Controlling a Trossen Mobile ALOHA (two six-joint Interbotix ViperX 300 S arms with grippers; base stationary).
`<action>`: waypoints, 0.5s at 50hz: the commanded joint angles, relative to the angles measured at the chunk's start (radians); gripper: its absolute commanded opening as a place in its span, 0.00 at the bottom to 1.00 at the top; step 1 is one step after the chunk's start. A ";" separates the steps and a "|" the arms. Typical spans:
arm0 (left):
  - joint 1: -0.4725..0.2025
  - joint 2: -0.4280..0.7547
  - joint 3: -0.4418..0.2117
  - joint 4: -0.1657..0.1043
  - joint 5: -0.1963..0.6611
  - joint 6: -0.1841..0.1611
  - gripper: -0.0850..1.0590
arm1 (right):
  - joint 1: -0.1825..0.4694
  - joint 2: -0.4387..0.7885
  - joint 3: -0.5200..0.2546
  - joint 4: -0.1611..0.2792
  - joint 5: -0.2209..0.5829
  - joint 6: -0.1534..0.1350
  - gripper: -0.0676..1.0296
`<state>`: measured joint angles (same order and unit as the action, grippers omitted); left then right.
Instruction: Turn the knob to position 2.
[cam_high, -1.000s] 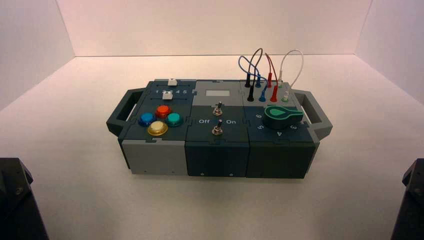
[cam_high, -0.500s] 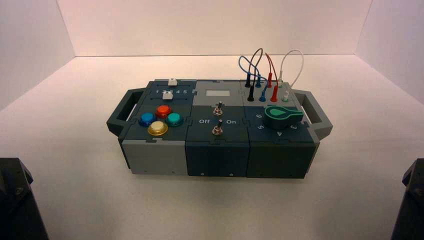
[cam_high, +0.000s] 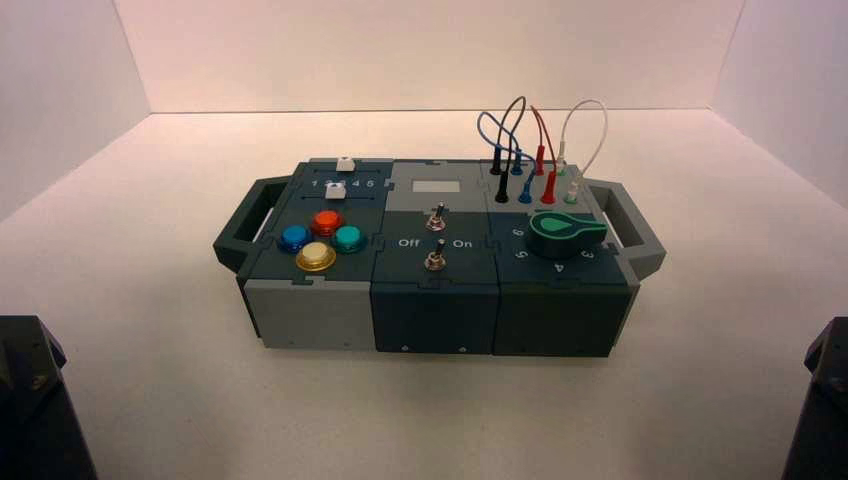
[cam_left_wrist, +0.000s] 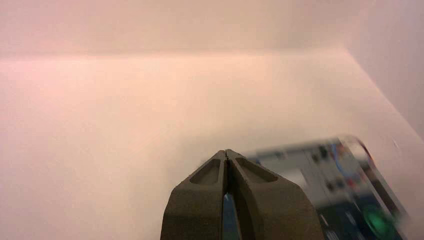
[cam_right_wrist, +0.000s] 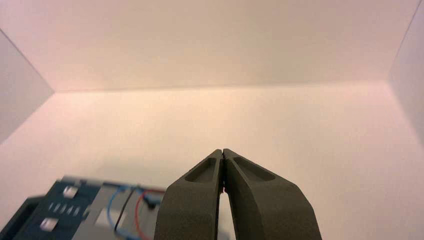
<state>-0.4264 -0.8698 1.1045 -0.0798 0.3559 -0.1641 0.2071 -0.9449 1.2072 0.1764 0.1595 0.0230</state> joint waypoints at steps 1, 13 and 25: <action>-0.098 0.026 -0.032 -0.021 0.069 -0.023 0.05 | 0.003 0.011 -0.035 0.035 0.077 0.005 0.04; -0.276 0.112 -0.041 -0.074 0.112 -0.040 0.05 | 0.029 0.058 -0.041 0.107 0.209 0.005 0.04; -0.373 0.230 -0.087 -0.080 0.112 -0.040 0.05 | 0.126 0.227 -0.089 0.160 0.267 0.005 0.04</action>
<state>-0.7685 -0.6780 1.0661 -0.1580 0.4725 -0.1979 0.2899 -0.7915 1.1720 0.3145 0.4050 0.0230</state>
